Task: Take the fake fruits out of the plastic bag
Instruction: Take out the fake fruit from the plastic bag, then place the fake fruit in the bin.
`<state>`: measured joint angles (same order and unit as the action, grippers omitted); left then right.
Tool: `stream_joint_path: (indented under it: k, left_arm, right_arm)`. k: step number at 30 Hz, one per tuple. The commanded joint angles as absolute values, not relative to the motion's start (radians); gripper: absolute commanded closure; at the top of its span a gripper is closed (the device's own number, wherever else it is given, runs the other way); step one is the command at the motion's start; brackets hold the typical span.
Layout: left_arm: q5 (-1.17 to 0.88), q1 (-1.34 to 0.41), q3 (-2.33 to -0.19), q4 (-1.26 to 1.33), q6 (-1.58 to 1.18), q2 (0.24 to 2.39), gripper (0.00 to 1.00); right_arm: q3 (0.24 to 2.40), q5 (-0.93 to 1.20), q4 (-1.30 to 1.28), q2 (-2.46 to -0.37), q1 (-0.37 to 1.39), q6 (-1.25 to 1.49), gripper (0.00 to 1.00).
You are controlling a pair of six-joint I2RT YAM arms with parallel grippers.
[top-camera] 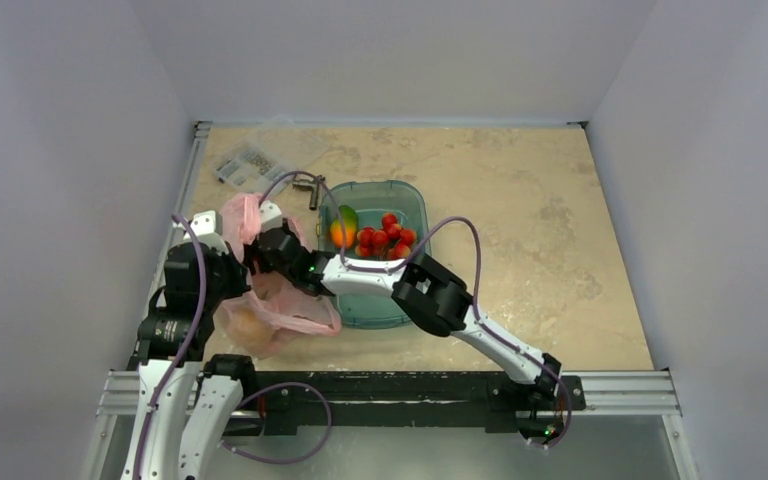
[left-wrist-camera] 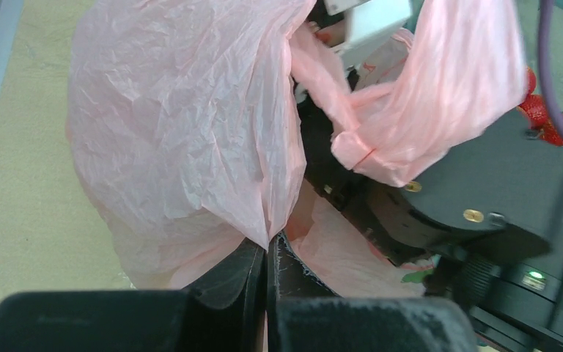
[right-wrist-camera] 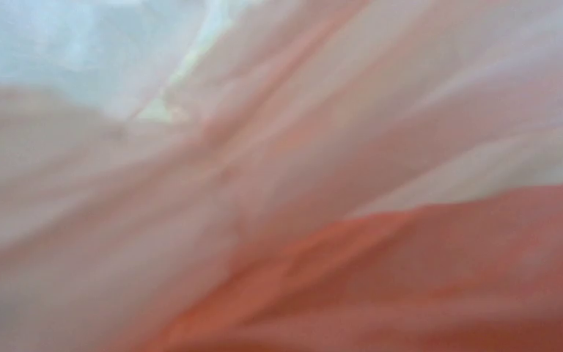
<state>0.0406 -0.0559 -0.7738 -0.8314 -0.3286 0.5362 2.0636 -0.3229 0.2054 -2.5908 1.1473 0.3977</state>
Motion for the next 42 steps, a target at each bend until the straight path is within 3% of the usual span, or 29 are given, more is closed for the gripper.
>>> stream_joint_path:
  k: [1, 8, 23, 30, 36, 42]
  left_arm:
    - [0.050, -0.063, -0.772, -0.806, -0.321, 0.520, 1.00]
    - [0.105, -0.063, -0.773, -0.815, -0.333, 0.489, 1.00]
    - [0.156, -0.063, -0.775, -0.822, -0.347, 0.483, 1.00]
    - [0.141, -0.063, -0.773, -0.819, -0.347, 0.482, 1.00]
    - [0.132, -0.064, -0.775, -0.822, -0.347, 0.483, 1.00]
    - [0.103, -0.063, -0.775, -0.819, -0.350, 0.480, 1.00]
  right_arm:
    - [1.952, -0.308, 0.313, -2.386, 1.152, 0.365, 0.82]
    - [1.708, -0.254, 0.332, -2.175, 1.154, 0.395, 0.98]
    - [1.236, 0.093, 0.281, -1.750, 1.149, 0.364, 1.00]
    - [1.143, -0.113, 0.076, -1.551, 1.139, 0.241, 1.00]
    - [0.999, -0.273, -0.019, -1.453, 1.106, 0.289, 1.00]
    - [0.955, -0.254, -0.077, -1.491, 1.042, 0.403, 1.00]
